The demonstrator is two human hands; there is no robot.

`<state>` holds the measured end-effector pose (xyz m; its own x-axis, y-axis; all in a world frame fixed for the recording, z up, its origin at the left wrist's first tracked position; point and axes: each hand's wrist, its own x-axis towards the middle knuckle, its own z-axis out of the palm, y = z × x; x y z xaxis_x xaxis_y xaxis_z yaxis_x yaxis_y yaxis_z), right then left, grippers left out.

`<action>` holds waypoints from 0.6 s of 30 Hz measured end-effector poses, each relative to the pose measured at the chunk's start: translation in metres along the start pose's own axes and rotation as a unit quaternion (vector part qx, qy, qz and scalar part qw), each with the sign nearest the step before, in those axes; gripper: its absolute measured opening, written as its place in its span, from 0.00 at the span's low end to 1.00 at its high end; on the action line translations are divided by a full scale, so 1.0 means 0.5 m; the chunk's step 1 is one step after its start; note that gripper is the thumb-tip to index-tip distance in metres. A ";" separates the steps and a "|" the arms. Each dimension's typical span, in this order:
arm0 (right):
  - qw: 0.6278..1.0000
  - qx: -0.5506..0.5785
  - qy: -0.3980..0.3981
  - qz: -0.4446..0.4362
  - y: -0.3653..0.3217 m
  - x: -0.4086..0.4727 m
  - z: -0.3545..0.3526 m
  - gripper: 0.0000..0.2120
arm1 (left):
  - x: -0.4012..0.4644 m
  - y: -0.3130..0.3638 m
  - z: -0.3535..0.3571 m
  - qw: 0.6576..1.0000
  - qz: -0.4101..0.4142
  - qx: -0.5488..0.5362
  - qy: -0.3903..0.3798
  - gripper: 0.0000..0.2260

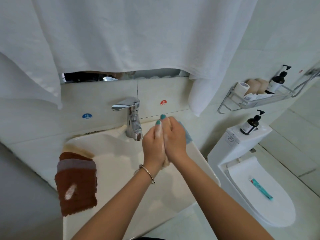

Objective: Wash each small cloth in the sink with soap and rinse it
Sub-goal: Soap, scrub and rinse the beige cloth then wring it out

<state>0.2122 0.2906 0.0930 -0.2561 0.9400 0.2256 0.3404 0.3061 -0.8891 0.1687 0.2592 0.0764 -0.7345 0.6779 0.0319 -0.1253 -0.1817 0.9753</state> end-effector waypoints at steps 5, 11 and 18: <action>0.996 -0.056 -0.047 -0.046 0.021 -0.017 0.010 0.17 | 0.028 0.001 -0.012 1.000 -0.012 -0.006 0.008 0.19; 0.991 -0.107 -0.060 -0.050 0.014 -0.038 0.011 0.16 | 0.054 0.005 -0.014 1.000 -0.014 0.026 0.006 0.20; 0.985 -0.154 -0.044 -0.060 0.020 -0.029 0.009 0.14 | 0.050 -0.004 -0.009 0.999 -0.017 0.044 -0.013 0.18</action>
<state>0.2150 0.2792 0.0791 -0.3848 0.8813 0.2743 0.5583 0.4589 -0.6912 0.1475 0.2736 0.0746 -0.7128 0.7014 0.0036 -0.0893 -0.0959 0.9914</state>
